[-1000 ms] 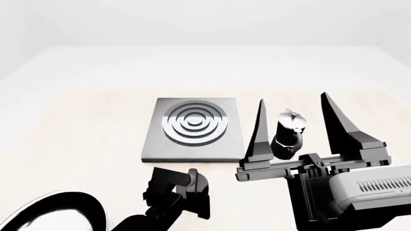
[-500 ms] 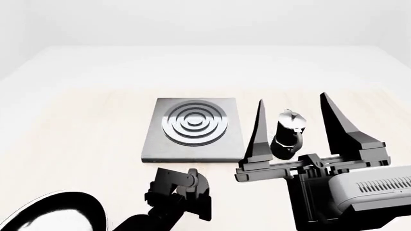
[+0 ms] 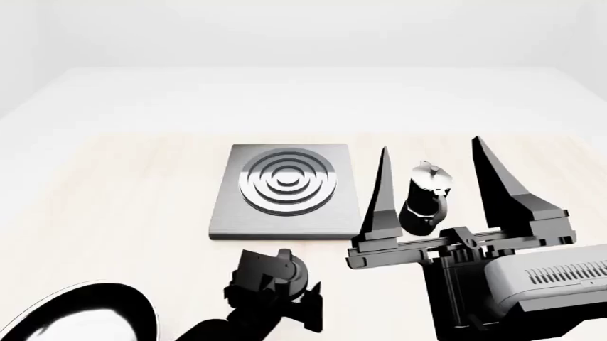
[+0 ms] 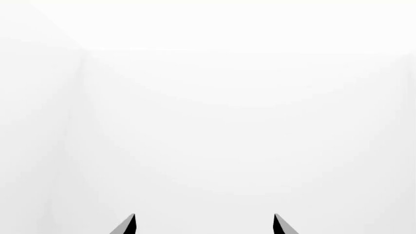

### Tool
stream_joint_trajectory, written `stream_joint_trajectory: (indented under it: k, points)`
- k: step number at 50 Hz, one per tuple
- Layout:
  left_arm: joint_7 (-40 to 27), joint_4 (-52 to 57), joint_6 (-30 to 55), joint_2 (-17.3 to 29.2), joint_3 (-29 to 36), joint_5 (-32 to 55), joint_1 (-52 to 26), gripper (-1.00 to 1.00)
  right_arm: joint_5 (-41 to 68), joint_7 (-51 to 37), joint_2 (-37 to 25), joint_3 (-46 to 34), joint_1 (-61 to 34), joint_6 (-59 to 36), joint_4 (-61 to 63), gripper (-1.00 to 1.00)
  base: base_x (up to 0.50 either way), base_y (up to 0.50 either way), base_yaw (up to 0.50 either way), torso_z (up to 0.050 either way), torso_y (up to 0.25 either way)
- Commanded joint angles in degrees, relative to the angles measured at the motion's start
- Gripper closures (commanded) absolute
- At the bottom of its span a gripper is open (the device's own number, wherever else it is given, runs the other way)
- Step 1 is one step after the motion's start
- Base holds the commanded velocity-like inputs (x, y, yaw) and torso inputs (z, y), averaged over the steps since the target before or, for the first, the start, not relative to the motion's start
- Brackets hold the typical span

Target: Turn on the stove and put the moka pot on it.

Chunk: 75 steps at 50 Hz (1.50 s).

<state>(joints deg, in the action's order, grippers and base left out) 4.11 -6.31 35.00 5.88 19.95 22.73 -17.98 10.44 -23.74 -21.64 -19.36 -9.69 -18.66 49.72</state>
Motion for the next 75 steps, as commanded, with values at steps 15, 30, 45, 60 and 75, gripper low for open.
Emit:
stream_joint_trajectory:
  k: [15,30,45,60,75]
  points:
    - [0.3,2.6,1.6,-0.8,3.5,2.8,0.5,-1.0,0.3,-0.4,-0.3,-0.3,-0.2,0.5,-0.5,-1.0,0.0,0.0,0.0,0.0,0.0]
    - [-0.8,7.2,4.2,-0.6,5.4,4.6,-0.4,-1.0,0.9,-0.7,-0.6,-0.2,-0.1,0.8,-0.5,-1.0,0.0,0.0,0.0,0.0,0.0]
    - [-4.8,16.1,5.7,1.4,5.4,4.6,-1.9,-1.0,0.9,-0.8,-0.8,-0.4,0.0,1.4,-1.0,-1.0,0.0,0.0,0.0,0.0,0.0]
    - [-11.6,31.5,8.1,6.4,0.6,3.5,-4.4,-1.0,1.1,-1.2,-1.0,-0.7,0.0,1.2,-0.9,-1.0,0.0,0.0,0.0,0.0,0.0]
    - [-16.2,39.3,-3.5,11.9,-7.6,-2.0,1.3,-1.0,1.9,-1.2,-1.5,0.4,-0.7,1.2,-2.6,-1.0,0.0,0.0,0.0,0.0,0.0]
